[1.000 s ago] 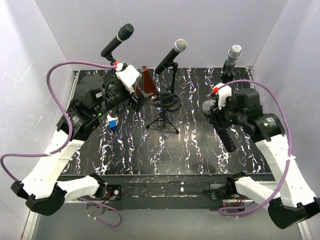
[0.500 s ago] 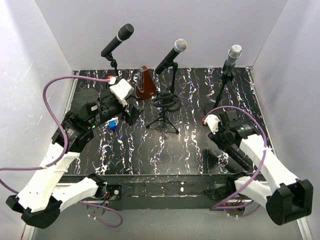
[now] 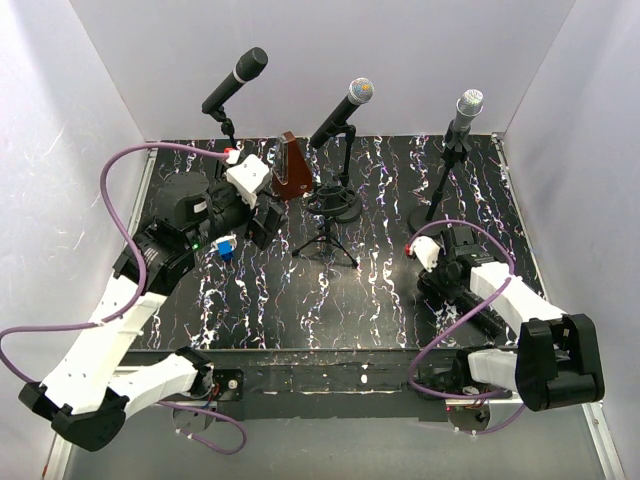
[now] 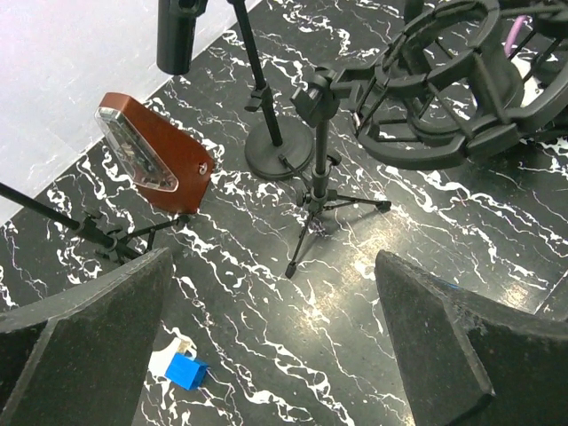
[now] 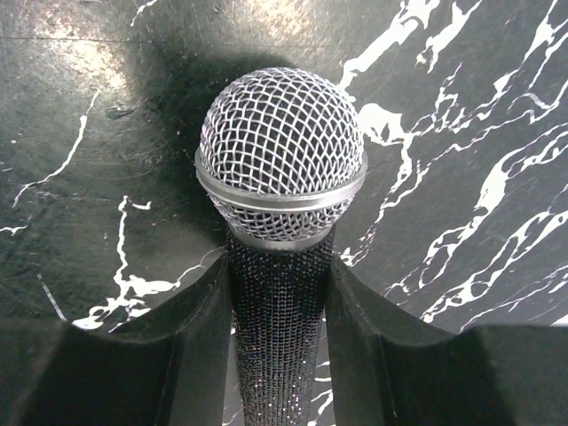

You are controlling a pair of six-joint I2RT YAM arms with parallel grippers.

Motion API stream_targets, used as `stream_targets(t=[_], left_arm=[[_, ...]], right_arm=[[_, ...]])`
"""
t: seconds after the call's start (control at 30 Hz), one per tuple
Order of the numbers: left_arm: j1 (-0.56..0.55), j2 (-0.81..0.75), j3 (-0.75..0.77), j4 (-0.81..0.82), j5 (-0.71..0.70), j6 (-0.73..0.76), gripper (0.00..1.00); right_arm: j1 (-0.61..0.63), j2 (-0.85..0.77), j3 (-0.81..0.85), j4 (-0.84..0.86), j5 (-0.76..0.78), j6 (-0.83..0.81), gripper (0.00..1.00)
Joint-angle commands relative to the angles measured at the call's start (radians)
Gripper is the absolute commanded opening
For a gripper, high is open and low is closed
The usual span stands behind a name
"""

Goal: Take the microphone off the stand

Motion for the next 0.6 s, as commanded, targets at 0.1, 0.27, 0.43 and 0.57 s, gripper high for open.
stream_targets(t=[0.1,0.27,0.43,0.57], left_arm=[[-0.004,0.008,0.043,-0.035,0.004,0.045,0.98],[-0.004,0.014,0.071,-0.067,0.036,0.084,0.98],[-0.005,0.010,0.066,-0.127,0.176,0.217,0.98],[-0.005,0.011,0.036,-0.110,0.200,0.187,0.98]], right_arm=[[-0.003,0.004,-0.045,0.068,-0.032,-0.035,0.68],[-0.010,-0.070,0.107,-0.105,-0.121,0.048,0.82],[-0.010,-0.174,0.251,-0.280,-0.322,0.044,0.84],[-0.006,-0.216,0.349,-0.328,-0.518,0.065,0.81]])
